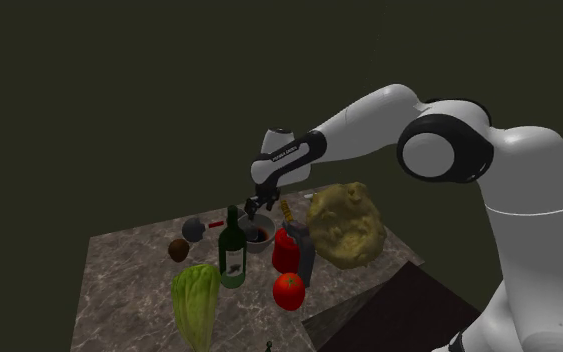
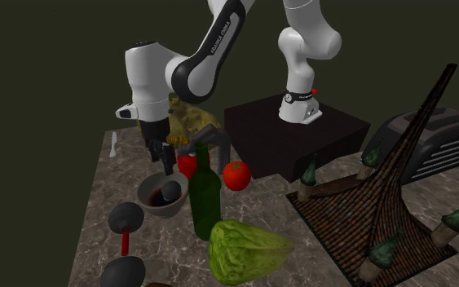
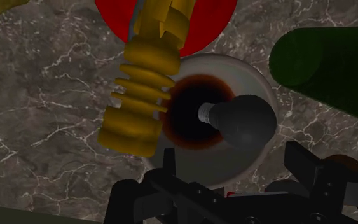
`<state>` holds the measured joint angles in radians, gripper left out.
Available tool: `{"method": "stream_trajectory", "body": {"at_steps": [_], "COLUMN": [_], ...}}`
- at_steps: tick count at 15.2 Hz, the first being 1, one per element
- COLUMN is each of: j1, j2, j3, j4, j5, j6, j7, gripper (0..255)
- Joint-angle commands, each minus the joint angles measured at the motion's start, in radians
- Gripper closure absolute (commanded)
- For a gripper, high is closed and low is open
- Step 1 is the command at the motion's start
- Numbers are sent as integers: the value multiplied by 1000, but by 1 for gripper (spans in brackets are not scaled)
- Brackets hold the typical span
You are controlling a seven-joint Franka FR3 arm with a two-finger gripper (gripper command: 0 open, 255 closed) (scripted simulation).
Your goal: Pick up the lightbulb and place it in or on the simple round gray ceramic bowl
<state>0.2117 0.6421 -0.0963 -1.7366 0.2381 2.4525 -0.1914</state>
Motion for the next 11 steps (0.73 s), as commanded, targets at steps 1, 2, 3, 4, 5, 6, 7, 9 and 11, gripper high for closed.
{"method": "stream_trajectory", "body": {"at_steps": [1, 2, 3, 4, 5, 6, 7, 9, 11], "j1": [3, 4, 5, 5, 4, 4, 4, 4, 4], "j2": [-37, -63, -82, -82, -82, -82, -82, -82, -82], "j3": [-6, -10, -13, -13, -13, -13, -13, -13, -13], "j4": [-7, -11, -14, -14, -14, -14, -14, -14, -14], "j5": [-7, -12, -16, -16, -16, -16, -16, -16, -16], "j6": [-30, -51, -67, -67, -67, -67, -67, -67, -67], "j7": [6, 9, 11, 11, 11, 11, 11, 11, 11], "gripper": [0, 0, 0, 0, 0, 0, 0, 0, 0]}}
